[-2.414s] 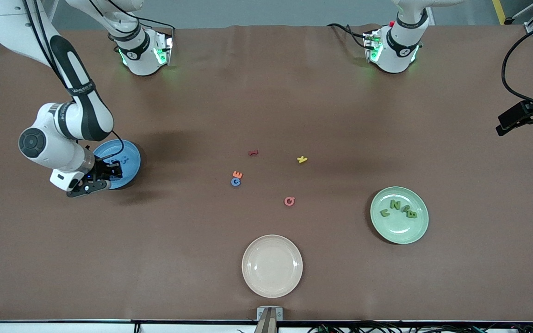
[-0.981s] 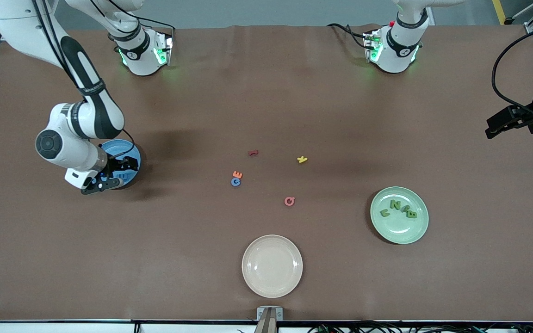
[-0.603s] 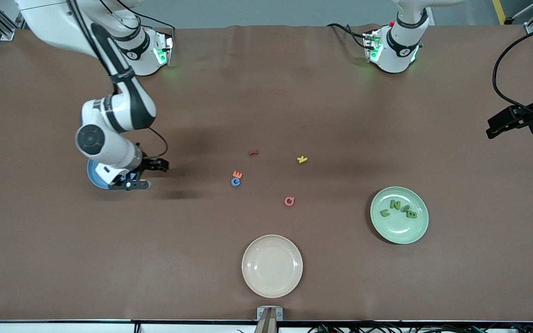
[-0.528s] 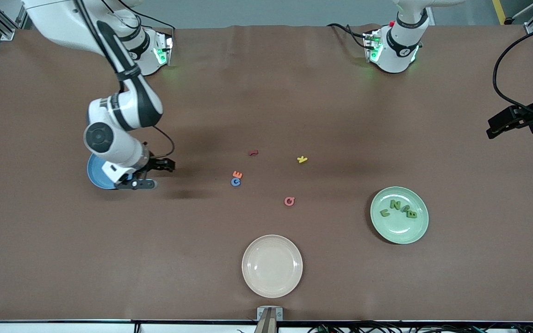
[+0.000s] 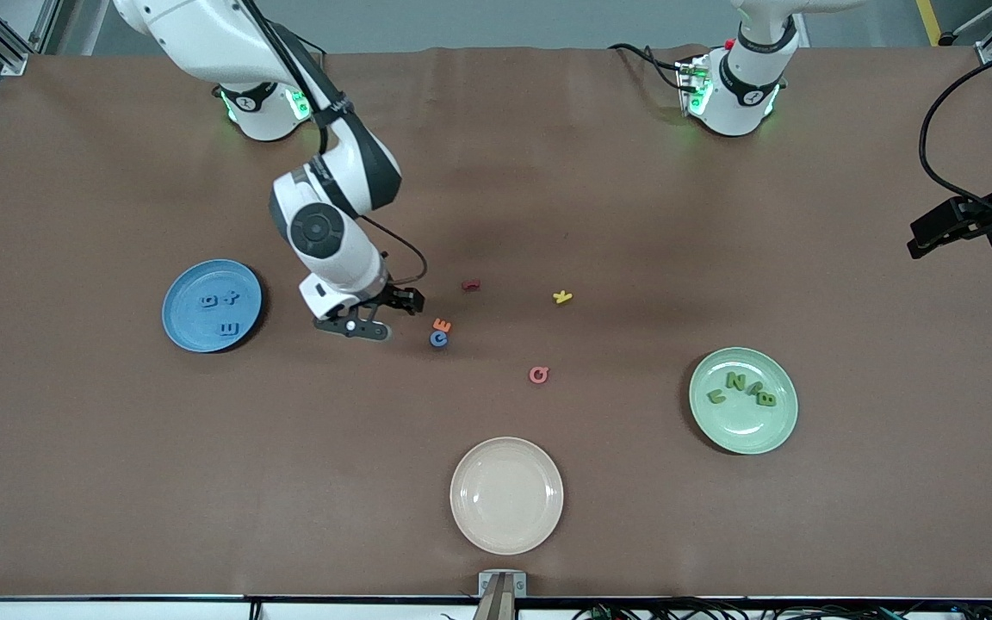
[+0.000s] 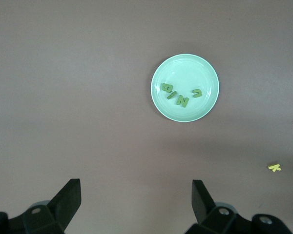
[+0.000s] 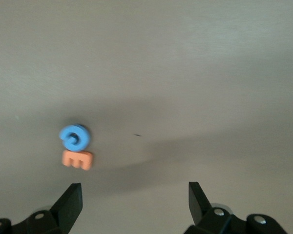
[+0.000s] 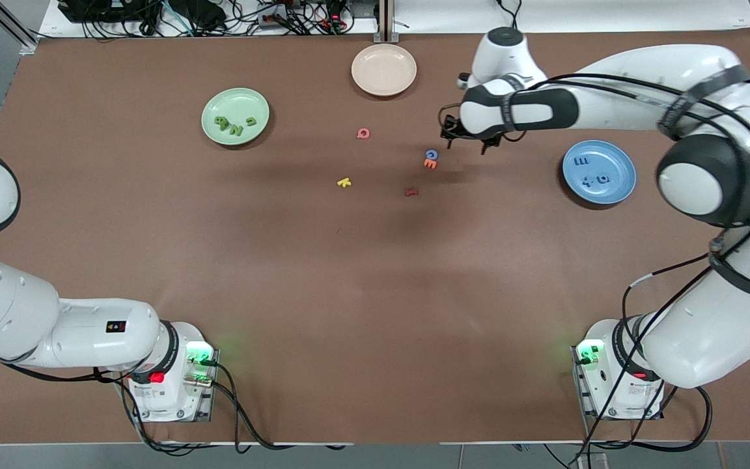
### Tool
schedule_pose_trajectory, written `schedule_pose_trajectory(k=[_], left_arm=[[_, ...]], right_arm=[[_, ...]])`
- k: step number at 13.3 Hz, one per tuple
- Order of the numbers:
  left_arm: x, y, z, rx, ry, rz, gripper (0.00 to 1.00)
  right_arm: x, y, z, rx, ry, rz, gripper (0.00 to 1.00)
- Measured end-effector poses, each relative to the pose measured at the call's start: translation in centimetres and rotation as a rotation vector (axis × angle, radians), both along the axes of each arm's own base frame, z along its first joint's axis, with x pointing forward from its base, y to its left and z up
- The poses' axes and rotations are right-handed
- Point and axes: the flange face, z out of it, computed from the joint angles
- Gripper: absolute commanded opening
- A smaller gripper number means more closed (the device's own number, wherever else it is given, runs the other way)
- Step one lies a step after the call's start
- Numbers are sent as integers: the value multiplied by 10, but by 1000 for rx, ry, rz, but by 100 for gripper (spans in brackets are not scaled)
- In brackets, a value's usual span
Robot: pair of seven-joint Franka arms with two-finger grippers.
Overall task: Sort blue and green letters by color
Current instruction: 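Grasp the blue C with the right gripper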
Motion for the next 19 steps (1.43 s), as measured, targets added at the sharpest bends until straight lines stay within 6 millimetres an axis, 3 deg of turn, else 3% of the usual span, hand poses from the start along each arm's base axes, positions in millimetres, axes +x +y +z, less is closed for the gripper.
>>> schedule_pose_trajectory(k=[6,11,14,19], left_arm=[[1,0,-2,0,4,0,100],[3,-1,-9,0,11,-2,100],[3,-1,-9,0,12,-2,100],[3,-2,-10,0,12,-4,100]], right_arm=[[39,54,-30,29,-26,-95,95],[29,74,-61,18,-7,-74,80],[27,78,-66,21,-13,-69,68],[34,69,-66,13,-22,-83,65]])
